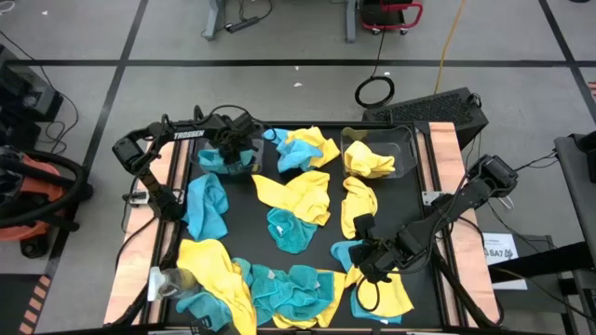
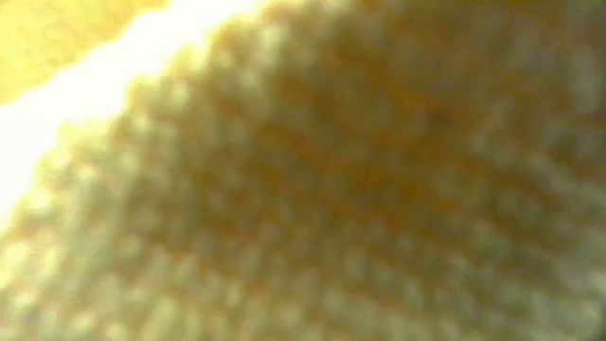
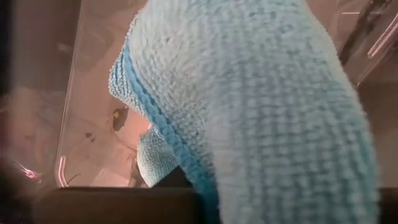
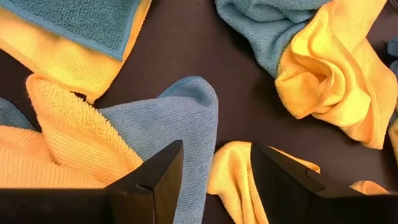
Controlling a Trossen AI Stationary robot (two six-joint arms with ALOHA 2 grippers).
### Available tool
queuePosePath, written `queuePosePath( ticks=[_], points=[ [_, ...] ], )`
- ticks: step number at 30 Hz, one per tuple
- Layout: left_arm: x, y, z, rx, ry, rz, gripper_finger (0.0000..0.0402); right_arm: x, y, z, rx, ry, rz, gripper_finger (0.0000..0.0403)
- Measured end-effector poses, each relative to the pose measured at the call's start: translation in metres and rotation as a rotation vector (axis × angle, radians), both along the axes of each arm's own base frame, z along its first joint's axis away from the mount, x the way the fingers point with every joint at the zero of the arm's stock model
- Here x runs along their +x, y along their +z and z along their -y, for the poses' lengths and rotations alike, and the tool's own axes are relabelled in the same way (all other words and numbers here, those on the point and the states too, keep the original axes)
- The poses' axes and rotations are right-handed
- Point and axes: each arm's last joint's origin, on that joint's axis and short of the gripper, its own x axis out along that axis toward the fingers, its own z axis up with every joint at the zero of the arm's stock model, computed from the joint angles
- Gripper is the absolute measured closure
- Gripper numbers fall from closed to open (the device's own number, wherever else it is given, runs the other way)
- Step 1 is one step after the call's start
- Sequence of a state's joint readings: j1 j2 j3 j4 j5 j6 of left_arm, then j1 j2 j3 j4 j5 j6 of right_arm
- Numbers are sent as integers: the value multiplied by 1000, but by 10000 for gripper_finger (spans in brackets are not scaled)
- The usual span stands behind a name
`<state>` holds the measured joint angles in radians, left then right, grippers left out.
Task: Sort microfiber towel by color & place in baskets
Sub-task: Put the blue microfiber cloth into the left transparent bin
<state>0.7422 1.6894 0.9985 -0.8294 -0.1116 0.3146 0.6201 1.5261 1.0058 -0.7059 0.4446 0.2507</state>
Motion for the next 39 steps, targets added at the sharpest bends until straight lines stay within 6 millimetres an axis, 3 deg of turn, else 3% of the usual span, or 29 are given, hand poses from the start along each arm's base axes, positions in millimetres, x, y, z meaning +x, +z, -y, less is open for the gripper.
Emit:
queuePosePath(
  ticks=[7, 12, 21, 26, 30, 34, 39],
  points=[
    [0, 5, 0, 12, 23, -3, 234, -1, 0, -1, 3, -1, 1, 222],
    [-2, 30, 2, 46, 27, 33, 170, -1, 0, -1, -2, 6, -1, 222],
    [-18, 82, 18, 150, 21, 168, 126, -1, 0, -1, -2, 7, -1, 222],
    [-29, 101, 27, 188, 28, 217, 126, 0, 0, 0, -5, 8, 0, 222],
    [-32, 101, 31, 164, 44, 197, 148, 1, 0, -1, -1, 7, 7, 222],
    [-31, 97, 29, 143, 64, 177, 204, 2, 1, -2, 3, 13, 28, 222],
    [-28, 91, 27, 122, 70, 154, 318, 3, 1, -2, 8, 18, 36, 222]
  ],
)
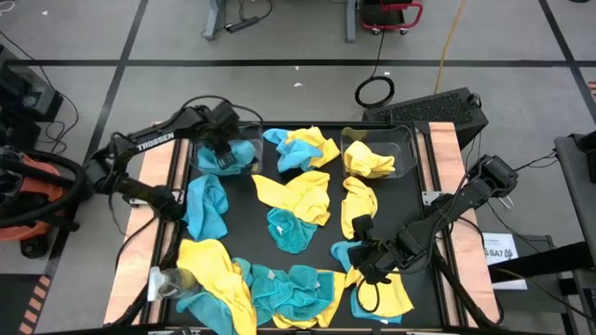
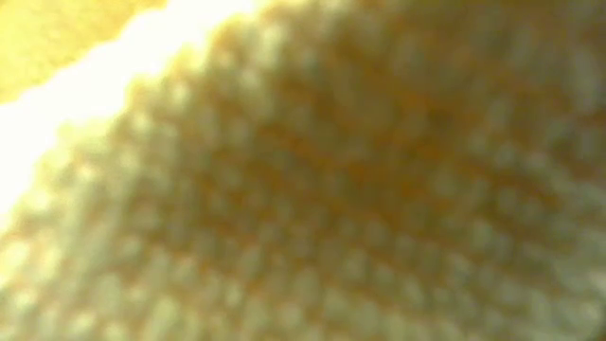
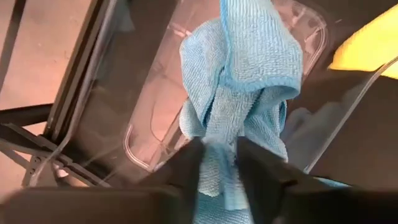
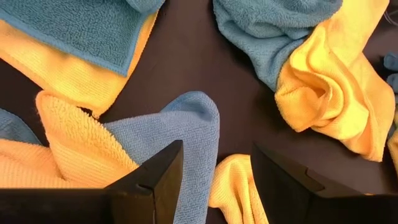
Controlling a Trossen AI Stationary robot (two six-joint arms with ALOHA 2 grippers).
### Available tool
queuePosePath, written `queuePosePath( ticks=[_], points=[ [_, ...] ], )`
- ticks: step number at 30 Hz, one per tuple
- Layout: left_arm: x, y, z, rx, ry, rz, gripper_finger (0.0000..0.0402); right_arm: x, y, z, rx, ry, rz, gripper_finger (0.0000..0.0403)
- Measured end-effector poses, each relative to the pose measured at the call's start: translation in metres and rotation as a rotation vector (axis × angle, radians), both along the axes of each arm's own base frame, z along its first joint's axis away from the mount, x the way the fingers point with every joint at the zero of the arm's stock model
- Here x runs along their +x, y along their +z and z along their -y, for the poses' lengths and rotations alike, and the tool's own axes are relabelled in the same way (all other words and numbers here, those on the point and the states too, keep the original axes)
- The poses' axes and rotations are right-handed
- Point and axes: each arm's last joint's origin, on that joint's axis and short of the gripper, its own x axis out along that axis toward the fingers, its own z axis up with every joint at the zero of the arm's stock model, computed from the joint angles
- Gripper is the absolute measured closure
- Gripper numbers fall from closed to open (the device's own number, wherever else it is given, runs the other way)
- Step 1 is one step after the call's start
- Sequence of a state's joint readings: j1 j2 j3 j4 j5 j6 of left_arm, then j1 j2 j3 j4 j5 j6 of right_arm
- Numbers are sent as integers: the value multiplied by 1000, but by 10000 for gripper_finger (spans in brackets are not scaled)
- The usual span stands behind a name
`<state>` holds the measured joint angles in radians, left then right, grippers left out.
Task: Sort microfiber towel by color & place in baskets
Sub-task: Put the blue microfiber cloth into the left transparent bin
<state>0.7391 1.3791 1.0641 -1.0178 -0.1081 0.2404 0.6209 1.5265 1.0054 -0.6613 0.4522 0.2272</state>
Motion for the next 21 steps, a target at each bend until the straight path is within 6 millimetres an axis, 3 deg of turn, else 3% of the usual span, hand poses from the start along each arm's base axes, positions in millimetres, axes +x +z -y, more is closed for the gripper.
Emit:
queuePosePath(
  ticks=[2, 4, 14, 21],
  points=[
    [1, -3, -1, -12, 0, -12, 366, 0, 0, 0, 0, 0, 0, 222],
    [2, -9, -2, -22, 1, -24, 390, 0, 0, 0, 1, 0, 0, 222],
    [11, -57, -10, -112, 5, -122, 376, 0, 0, 0, 2, 1, -1, 222],
    [20, -76, -18, -127, 8, -138, 375, 0, 0, 0, 9, -9, 0, 222]
  ],
)
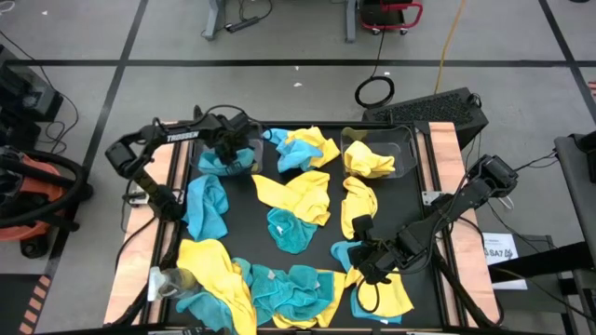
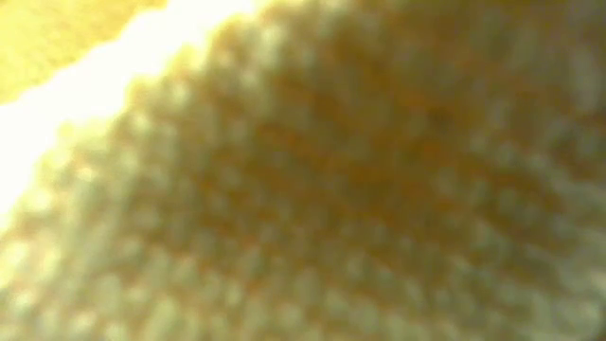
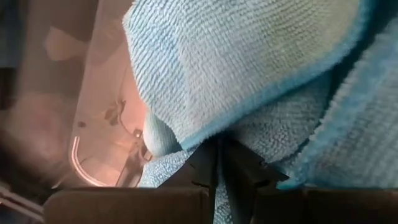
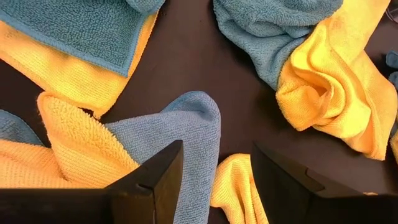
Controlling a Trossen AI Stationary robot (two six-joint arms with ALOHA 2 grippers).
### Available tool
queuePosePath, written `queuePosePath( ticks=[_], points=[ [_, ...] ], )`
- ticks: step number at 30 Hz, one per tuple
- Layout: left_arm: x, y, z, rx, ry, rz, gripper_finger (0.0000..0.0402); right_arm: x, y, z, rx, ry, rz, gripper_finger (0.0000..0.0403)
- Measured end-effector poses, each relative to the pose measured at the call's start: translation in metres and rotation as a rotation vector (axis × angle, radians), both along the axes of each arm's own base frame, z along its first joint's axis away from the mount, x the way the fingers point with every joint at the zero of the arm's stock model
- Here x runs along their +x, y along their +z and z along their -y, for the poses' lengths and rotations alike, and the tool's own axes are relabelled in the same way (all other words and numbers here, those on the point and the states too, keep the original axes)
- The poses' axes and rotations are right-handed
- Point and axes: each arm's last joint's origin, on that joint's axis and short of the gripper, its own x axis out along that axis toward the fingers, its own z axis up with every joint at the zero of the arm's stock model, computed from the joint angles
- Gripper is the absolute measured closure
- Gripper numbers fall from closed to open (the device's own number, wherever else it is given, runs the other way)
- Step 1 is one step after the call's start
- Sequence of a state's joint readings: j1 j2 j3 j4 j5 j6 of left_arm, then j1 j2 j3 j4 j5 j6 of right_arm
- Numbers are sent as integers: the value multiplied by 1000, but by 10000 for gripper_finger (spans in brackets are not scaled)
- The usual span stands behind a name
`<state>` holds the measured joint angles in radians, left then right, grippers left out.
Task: Sort microfiber towel by color & place in baskets
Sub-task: Put the blue microfiber cloth into the left transparent bin
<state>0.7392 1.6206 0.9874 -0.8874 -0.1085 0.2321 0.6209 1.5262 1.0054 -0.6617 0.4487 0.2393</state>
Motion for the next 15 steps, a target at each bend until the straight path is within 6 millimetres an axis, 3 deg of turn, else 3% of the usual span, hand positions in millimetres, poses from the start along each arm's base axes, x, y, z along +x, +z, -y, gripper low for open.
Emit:
queuePosePath(
  ticks=[8, 15],
  points=[
    [1, -4, -1, -10, -5, -12, 375, 0, 0, 0, 4, -4, 0, 222],
    [-6, 11, 5, 0, -9, -1, 375, 0, 0, 0, 3, -3, -1, 222]
  ],
)
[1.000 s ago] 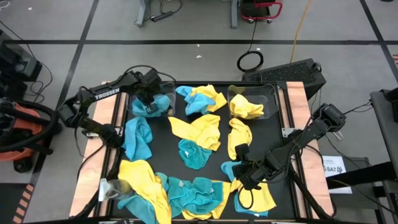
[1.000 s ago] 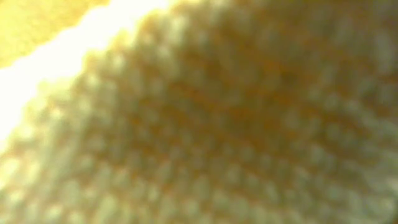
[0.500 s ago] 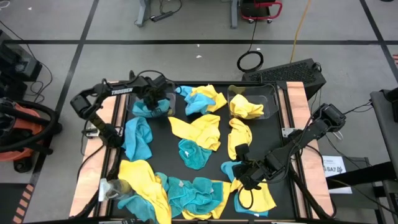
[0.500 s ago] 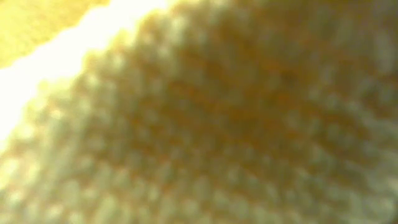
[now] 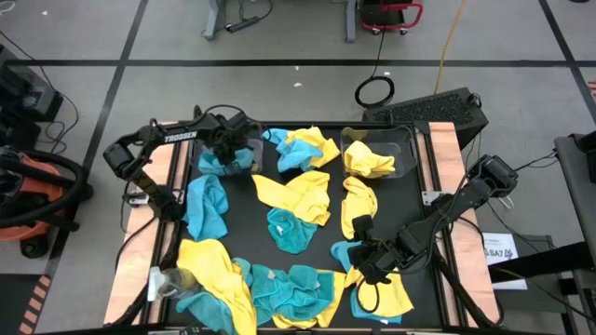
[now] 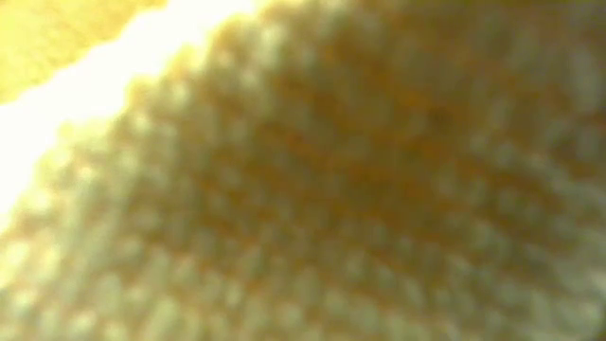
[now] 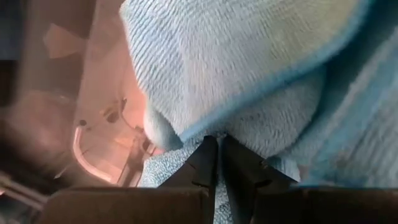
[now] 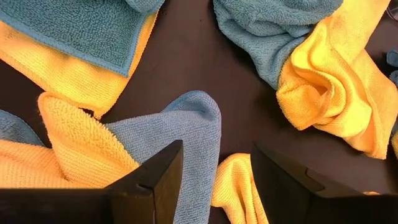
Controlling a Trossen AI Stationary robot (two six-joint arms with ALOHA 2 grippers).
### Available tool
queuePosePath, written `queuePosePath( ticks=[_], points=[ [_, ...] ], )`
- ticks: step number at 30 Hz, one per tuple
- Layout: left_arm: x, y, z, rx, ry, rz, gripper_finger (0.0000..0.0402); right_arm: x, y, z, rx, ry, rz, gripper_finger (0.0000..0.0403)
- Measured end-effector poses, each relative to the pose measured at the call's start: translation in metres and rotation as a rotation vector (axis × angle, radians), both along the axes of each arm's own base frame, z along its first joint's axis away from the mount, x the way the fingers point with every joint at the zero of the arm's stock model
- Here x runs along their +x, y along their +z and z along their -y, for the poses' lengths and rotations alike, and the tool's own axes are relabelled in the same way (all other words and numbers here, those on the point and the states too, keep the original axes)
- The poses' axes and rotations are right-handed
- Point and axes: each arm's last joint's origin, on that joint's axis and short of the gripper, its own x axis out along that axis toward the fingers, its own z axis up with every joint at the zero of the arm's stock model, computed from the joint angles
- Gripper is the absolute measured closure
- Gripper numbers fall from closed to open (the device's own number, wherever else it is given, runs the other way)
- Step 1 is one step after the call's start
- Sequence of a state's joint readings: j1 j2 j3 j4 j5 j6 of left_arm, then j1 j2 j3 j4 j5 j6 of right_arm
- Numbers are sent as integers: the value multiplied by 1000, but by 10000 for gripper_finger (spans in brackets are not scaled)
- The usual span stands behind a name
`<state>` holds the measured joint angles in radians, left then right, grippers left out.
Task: Sort microfiber towel by color & place in baskets
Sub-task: Put the blue microfiber cloth into the left transparent bin
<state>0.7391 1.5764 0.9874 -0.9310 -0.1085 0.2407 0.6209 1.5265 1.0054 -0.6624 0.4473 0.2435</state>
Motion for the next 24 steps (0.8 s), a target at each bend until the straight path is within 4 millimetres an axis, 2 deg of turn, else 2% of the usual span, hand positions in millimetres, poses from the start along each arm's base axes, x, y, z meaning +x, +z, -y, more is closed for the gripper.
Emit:
queuePosePath(
  ticks=[6, 17, 24],
  points=[
    [-8, 27, 7, 78, -1, 85, 356, 0, 0, 0, -3, 4, -1, 222],
    [-28, 76, 33, 218, -28, 244, 212, 1, 0, 0, -2, 10, 6, 222],
    [-37, 96, 59, 242, -105, 311, 166, 3, 1, 1, -3, 7, 11, 222]
  ],
)
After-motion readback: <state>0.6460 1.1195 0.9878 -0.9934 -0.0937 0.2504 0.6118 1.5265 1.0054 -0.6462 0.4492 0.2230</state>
